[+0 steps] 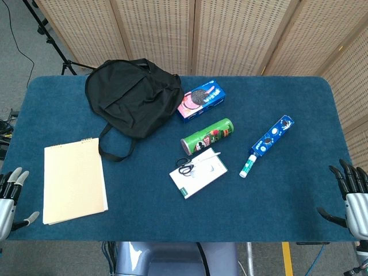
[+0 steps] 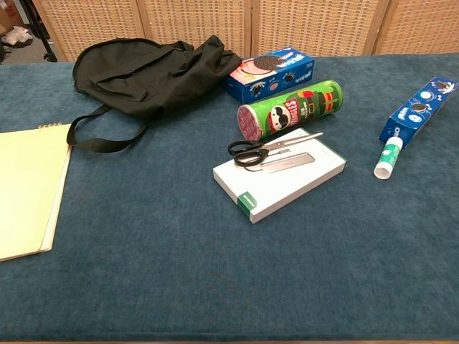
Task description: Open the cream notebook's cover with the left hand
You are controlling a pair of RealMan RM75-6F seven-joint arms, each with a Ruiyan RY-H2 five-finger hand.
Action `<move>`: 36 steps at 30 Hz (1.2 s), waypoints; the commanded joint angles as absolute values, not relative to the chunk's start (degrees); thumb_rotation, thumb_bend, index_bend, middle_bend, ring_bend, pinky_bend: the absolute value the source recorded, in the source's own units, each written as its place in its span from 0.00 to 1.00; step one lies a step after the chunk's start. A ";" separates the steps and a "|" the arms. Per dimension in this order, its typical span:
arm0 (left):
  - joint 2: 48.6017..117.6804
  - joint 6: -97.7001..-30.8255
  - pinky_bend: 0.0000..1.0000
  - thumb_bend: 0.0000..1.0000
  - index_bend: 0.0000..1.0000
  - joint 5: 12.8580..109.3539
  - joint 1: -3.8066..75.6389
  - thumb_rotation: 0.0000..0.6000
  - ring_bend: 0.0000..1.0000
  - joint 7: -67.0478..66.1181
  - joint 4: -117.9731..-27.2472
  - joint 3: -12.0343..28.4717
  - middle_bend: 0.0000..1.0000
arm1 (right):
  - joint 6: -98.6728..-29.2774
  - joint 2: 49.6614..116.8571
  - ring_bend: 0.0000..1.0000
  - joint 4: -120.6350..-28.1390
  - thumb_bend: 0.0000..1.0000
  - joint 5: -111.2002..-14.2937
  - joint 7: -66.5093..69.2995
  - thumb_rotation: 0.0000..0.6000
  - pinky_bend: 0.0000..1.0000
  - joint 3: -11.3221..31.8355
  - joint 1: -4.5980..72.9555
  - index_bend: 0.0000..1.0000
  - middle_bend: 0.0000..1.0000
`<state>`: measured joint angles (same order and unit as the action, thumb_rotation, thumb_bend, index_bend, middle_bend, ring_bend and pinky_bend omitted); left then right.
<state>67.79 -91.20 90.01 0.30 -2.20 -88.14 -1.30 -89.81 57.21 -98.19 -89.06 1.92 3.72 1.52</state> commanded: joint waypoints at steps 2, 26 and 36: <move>67.59 -90.46 0.00 0.00 0.00 89.84 0.37 1.00 0.00 -2.80 -88.72 -1.50 0.00 | -89.82 57.09 0.00 -98.33 0.00 -89.27 2.16 1.00 0.00 3.58 1.44 0.08 0.00; 82.65 -81.10 0.00 0.06 0.00 96.49 4.07 1.00 0.00 -5.08 -71.37 -6.41 0.00 | -88.31 55.73 0.00 -99.45 0.00 -88.64 4.34 1.00 0.00 3.27 1.65 0.08 0.00; 84.24 -83.75 0.00 0.06 0.00 96.08 2.78 1.00 0.00 2.24 -63.14 -6.85 0.00 | -88.48 55.22 0.00 -99.77 0.00 -88.09 5.12 1.00 0.00 3.46 1.43 0.08 0.00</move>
